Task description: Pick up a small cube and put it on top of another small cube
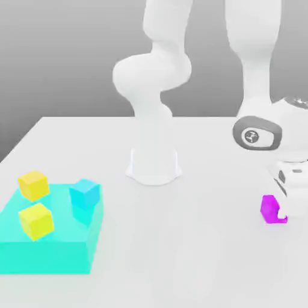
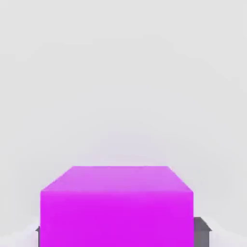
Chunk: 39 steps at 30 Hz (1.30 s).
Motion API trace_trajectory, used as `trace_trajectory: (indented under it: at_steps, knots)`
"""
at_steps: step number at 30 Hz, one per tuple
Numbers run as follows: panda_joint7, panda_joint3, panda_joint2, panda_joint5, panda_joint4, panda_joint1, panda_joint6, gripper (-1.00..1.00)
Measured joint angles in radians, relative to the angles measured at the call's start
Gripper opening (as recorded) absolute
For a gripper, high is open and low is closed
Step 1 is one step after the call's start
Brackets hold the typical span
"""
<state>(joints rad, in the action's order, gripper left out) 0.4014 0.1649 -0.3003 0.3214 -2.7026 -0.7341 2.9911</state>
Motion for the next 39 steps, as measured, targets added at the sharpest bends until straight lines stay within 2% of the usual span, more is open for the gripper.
trace_trajectory:
  at_steps: [1,3,7,9,15,26,34,39]
  knots:
    - [0.008,-0.013,-0.011,0.01,0.002,-0.011,0.009,-1.0]
    - [-0.018,0.026,0.025,-0.023,-0.005,0.021,-0.019,-1.0]
    - [-0.136,0.123,0.161,-0.181,-0.035,0.081,-0.121,-1.0]
    - [-0.167,0.12,0.225,-0.232,-0.045,0.107,-0.173,-1.0]
    - [-0.062,-0.016,0.348,-0.196,-0.036,0.402,-0.297,-1.0]
    - [0.128,-0.306,0.549,-0.14,-0.018,0.801,-0.502,-1.0]
    - [0.259,-0.536,0.685,-0.117,-0.003,1.145,-0.651,-1.0]
    - [0.253,-0.602,0.569,-0.143,-0.042,1.186,-0.501,-1.0]
